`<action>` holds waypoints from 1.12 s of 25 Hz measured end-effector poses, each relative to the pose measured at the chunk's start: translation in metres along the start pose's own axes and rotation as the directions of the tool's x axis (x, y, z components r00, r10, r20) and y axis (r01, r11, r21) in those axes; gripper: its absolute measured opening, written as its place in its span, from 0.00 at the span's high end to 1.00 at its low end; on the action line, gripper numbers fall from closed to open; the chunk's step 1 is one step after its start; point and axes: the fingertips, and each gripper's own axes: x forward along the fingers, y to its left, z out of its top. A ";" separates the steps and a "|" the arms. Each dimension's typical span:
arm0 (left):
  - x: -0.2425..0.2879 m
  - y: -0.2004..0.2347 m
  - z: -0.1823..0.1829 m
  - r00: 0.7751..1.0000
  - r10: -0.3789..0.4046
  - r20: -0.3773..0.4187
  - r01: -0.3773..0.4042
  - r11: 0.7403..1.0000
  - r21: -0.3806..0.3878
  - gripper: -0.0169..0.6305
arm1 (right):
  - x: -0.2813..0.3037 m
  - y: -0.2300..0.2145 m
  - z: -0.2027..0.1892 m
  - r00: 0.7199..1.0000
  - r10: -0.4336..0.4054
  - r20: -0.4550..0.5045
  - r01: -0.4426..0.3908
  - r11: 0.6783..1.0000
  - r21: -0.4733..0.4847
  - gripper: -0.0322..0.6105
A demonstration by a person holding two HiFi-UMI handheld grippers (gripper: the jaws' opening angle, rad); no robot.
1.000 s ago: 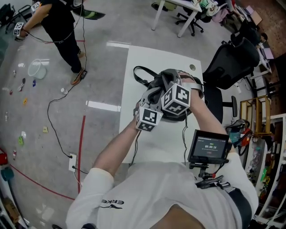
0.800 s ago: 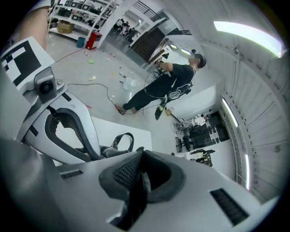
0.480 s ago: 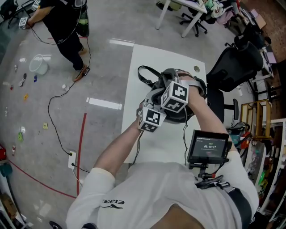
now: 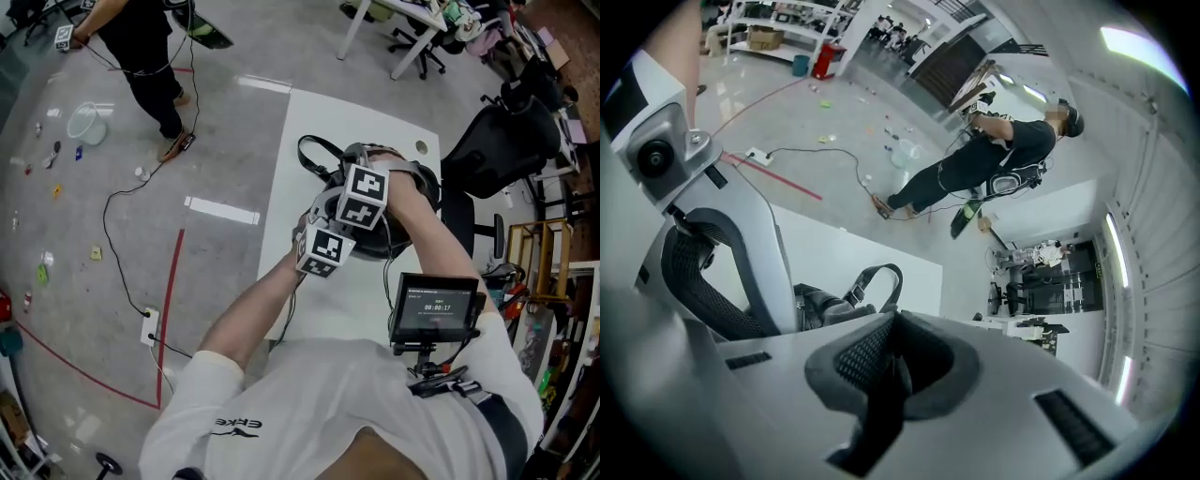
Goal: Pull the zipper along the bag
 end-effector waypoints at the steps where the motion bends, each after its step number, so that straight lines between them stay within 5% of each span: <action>1: 0.000 0.000 0.000 1.000 0.004 0.000 -0.004 1.000 -0.002 0.97 | 0.001 0.001 0.000 1.000 0.011 -0.006 -0.011 1.000 -0.011 0.92; 28: -0.002 -0.022 -0.011 0.999 -0.035 -0.034 0.035 0.999 -0.002 0.97 | 0.031 0.034 0.019 0.992 0.089 -0.095 -0.111 0.959 -0.261 0.92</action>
